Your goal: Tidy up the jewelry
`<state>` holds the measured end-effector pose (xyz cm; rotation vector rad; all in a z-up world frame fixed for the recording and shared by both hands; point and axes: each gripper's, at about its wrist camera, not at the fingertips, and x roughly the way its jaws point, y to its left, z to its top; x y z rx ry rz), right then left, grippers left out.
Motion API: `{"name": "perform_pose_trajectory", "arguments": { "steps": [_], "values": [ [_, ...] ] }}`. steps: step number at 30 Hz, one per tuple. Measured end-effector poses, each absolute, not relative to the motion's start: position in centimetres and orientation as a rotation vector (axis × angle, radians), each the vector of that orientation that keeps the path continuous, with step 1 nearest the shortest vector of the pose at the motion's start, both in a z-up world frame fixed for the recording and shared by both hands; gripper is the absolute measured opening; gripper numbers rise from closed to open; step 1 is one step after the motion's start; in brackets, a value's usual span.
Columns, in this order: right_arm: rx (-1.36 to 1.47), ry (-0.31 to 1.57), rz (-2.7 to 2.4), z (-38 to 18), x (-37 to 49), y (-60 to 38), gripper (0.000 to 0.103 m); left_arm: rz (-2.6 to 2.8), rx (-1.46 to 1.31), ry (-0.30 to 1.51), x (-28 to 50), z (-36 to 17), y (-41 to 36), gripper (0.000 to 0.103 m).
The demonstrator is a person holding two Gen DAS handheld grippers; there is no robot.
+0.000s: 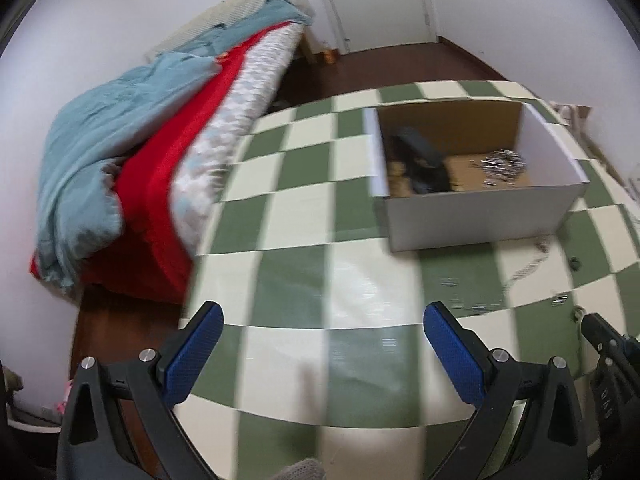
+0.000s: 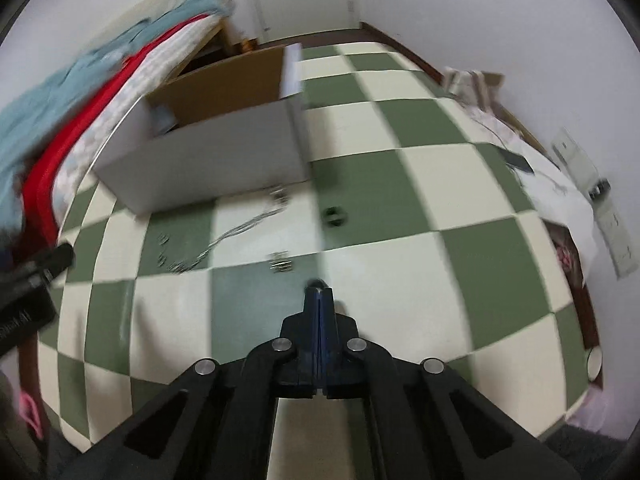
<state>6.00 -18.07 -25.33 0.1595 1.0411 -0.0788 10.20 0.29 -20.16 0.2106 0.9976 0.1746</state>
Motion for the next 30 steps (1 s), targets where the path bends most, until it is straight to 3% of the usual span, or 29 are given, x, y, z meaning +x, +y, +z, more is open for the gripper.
{"name": "perform_pose_trajectory", "arguments": {
  "steps": [8,11,14,18,21,30],
  "values": [
    [0.281,1.051,-0.156,-25.4,5.4,-24.4,0.0,-0.056,0.15,1.096,11.5,-22.8,-7.6,0.101],
    [0.324,1.052,-0.174,-25.5,5.1,-26.2,0.0,-0.106,0.165,1.11,12.1,-23.7,-9.8,0.09],
    [0.341,1.051,-0.193,-25.6,4.8,-27.5,0.0,-0.141,0.171,1.117,12.4,-24.1,-11.3,0.071],
    [0.357,1.055,-0.215,-25.9,4.5,-28.7,0.0,-0.182,0.181,1.132,12.6,-24.7,-12.7,0.026],
    [0.369,1.053,-0.224,-26.0,4.4,-29.1,0.0,-0.203,0.188,1.122,12.5,-24.9,-12.9,0.007],
    [0.437,1.026,-0.126,-24.8,5.0,-28.0,0.005,-0.173,0.18,1.07,11.4,-22.7,-9.2,0.006]
  ]
}}
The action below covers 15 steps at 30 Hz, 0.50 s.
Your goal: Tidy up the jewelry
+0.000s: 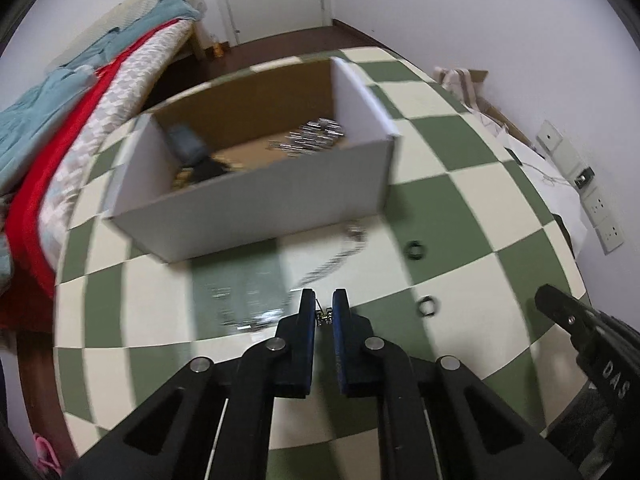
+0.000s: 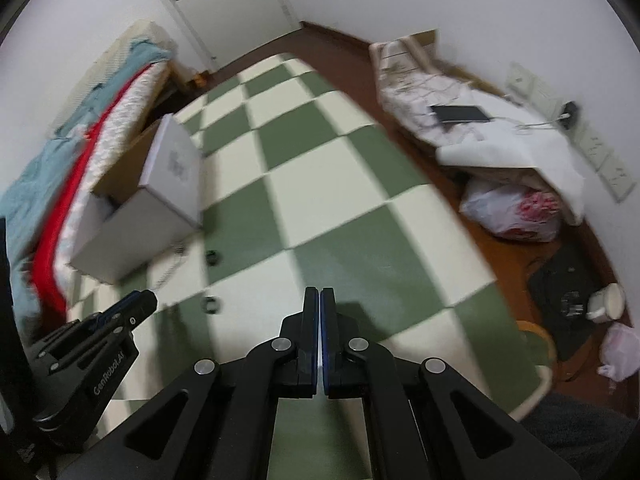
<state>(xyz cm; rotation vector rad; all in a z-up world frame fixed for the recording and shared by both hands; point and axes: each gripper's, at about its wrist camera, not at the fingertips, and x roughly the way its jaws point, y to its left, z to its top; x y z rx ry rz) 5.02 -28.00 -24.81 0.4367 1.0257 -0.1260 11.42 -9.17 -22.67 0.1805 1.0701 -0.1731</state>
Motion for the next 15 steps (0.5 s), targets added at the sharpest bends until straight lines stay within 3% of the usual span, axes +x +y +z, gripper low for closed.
{"name": "perform_pose_trajectory", "arguments": {
  "steps": [2,4,5,11,15],
  "values": [
    [0.428,1.027,-0.076,-24.7,5.6,-26.8,0.018,-0.152,0.178,1.065,11.0,-22.2,-7.5,0.006],
    [0.404,1.028,-0.036,-24.7,6.2,-25.1,0.038,-0.128,0.176,1.067,10.7,-22.0,-5.9,0.006],
    [0.384,1.027,-0.019,-24.7,6.5,-24.3,0.039,-0.114,0.174,1.069,10.6,-22.0,-5.2,0.006],
    [0.167,1.063,-0.003,-26.2,8.3,-18.6,0.039,-0.051,0.153,1.098,10.3,-22.7,-2.2,0.006],
    [0.017,1.04,-0.052,-26.2,8.1,-16.6,0.013,-0.042,0.147,1.101,10.0,-22.7,-1.4,0.006]
  ]
}}
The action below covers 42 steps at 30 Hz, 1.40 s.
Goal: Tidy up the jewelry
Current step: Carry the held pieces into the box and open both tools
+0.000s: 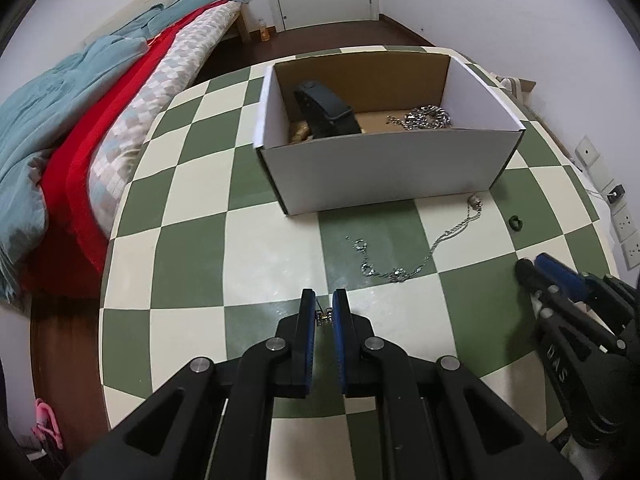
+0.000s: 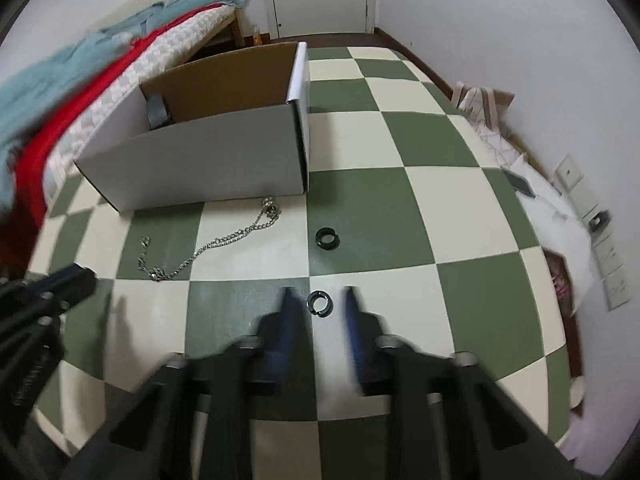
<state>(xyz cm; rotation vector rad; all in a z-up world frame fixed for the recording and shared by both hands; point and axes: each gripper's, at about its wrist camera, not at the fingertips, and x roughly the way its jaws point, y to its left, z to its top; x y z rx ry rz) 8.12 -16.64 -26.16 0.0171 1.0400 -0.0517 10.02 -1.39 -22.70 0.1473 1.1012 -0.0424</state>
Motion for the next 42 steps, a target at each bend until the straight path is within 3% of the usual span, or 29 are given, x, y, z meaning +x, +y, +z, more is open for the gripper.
{"name": "perform_pose_trajectory", "arguments": {
  "steps": [8,16,23,32,33,35,36,37,39,42],
  "values": [
    [0.027,1.02,-0.053,-25.2,7.3,-16.9,0.013,-0.049,0.129,1.087,9.9,-21.9,-1.0,0.006],
    [0.093,0.918,0.012,-19.1,7.7,-17.0,0.013,-0.082,0.055,0.999,11.3,-16.3,-0.5,0.006],
    [0.197,0.899,0.106,-14.9,13.4,-17.3,0.013,-0.136,0.001,0.958,17.0,-12.1,-0.3,0.006],
    [0.261,1.026,0.147,-16.3,20.6,-17.6,0.014,-0.162,-0.039,1.081,22.7,-13.5,0.4,0.011],
    [0.272,1.041,0.146,-16.5,21.0,-17.8,0.014,-0.16,-0.049,1.084,23.0,-13.5,0.6,0.011],
    [0.289,1.062,0.148,-16.7,21.7,-18.0,0.026,-0.141,-0.055,1.086,23.3,-13.6,1.0,0.012],
    [0.294,1.063,0.143,-16.6,21.9,-18.2,0.042,-0.132,-0.055,1.084,23.4,-13.5,1.1,0.025],
    [0.295,1.06,0.141,-16.5,22.0,-18.3,0.051,-0.119,-0.052,1.079,23.5,-13.5,1.3,0.055],
    [0.297,1.056,0.137,-16.3,22.0,-18.5,0.058,-0.106,-0.051,1.066,23.6,-13.4,1.7,0.091],
    [0.304,1.045,0.122,-16.0,21.7,-18.9,0.058,-0.081,-0.053,1.053,23.5,-13.3,2.4,0.092]
  ]
}}
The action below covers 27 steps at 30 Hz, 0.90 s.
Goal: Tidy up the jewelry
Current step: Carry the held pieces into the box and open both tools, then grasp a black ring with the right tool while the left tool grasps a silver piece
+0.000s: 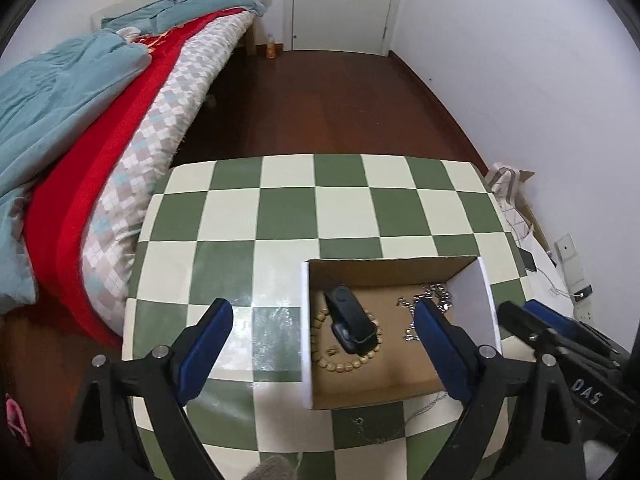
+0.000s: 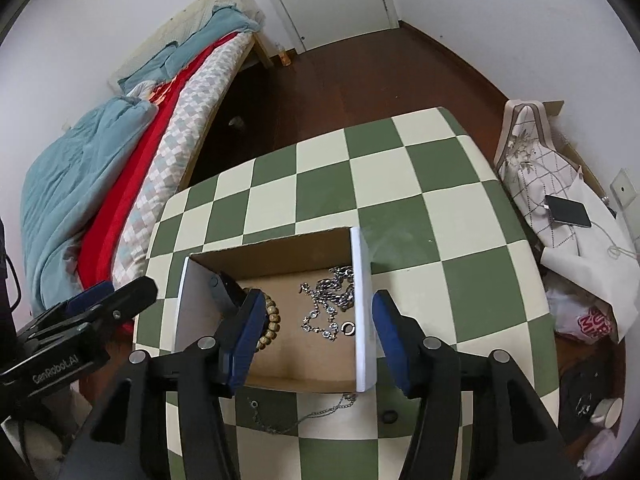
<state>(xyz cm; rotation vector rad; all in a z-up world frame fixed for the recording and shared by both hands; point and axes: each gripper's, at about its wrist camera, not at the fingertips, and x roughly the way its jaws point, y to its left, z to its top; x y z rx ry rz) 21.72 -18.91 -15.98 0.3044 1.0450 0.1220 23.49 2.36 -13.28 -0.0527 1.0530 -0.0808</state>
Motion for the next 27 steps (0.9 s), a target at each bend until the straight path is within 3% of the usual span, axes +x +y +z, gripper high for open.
{"name": "perform_pose_trajectory", "arguments": {
  "steps": [3,7,20,27],
  "values": [
    [0.276,1.032,0.084,-15.7,20.9,-19.2,0.058,-0.025,0.0,1.038,23.1,-13.4,2.8,0.101],
    [0.212,1.018,0.027,-15.9,19.3,-19.3,0.079,0.042,0.058,1.002,21.8,-13.8,3.2,0.102],
    [0.094,1.066,-0.051,-22.1,13.1,-19.3,0.079,0.182,0.211,0.901,14.6,-17.0,2.1,0.103],
    [0.012,1.06,-0.074,-26.1,12.9,-18.2,0.049,0.246,0.301,0.959,13.4,-20.4,1.6,0.103]
  ]
}}
